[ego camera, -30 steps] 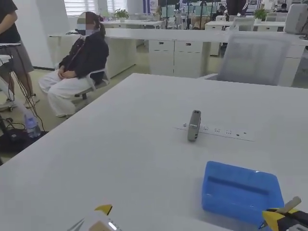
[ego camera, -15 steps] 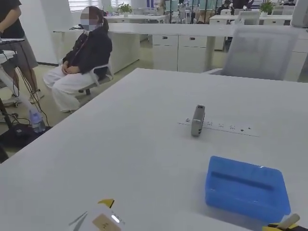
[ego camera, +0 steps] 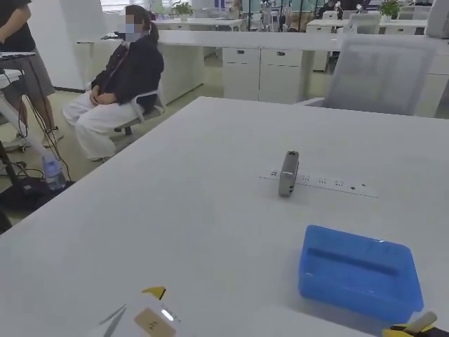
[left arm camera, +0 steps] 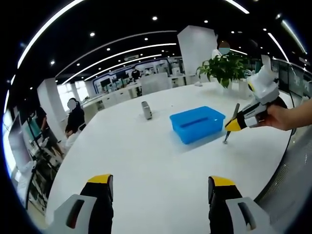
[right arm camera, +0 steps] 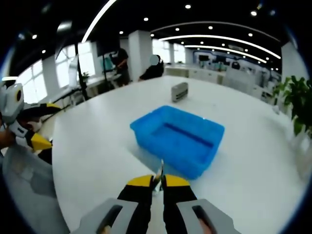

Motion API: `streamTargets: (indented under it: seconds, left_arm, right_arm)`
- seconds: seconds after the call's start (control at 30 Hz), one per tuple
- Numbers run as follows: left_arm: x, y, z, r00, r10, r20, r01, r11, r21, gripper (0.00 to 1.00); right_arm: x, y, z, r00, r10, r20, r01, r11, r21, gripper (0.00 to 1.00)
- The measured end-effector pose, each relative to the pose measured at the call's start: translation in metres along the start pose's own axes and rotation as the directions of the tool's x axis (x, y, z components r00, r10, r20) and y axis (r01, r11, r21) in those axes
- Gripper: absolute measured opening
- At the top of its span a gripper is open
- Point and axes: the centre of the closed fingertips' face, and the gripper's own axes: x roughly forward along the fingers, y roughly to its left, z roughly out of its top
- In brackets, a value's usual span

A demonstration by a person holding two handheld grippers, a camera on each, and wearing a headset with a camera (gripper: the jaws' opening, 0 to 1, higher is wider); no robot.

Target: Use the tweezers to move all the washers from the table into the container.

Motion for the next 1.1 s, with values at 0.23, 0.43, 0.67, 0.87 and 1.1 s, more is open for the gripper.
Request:
streamTargets:
  seconds: [0.23, 0.43, 0.67, 0.87, 1.1]
  left_arm:
    - [0.0, 0.0, 0.0, 1.0, 0.0, 0.003, 0.0, 1.0, 0.0, 0.81]
    - [-0.001, 0.0, 0.001, 1.0, -0.001, 0.006, 0.001, 1.0, -0.002, 0.81]
    - [-0.001, 0.0, 0.001, 1.0, 0.001, 0.008, -0.001, 1.0, -0.005, 0.81]
    - [0.0, 0.0, 0.002, 1.0, -0.002, 0.008, 0.002, 1.0, -0.002, 0.81]
    - [0.0, -0.001, 0.002, 1.0, -0.002, 0.008, 0.002, 1.0, -0.003, 0.81]
  right_arm:
    - [0.002, 0.001, 0.001, 1.0, -0.001, -0.006, 0.001, 1.0, -0.002, 0.03]
    - [0.003, 0.001, 0.001, 0.9999, -0.001, -0.013, 0.001, 1.0, -0.018, 0.02]
    - [0.0, 0.004, 0.01, 0.9998, 0.016, -0.013, -0.016, 0.999, -0.028, 0.02]
    - [-0.012, 0.001, 0.045, 0.9982, 0.006, 0.059, -0.003, 0.999, -0.052, 0.02]
    - [-0.021, -0.009, 0.081, 0.9924, -0.021, 0.121, 0.033, 0.995, -0.097, 0.02]
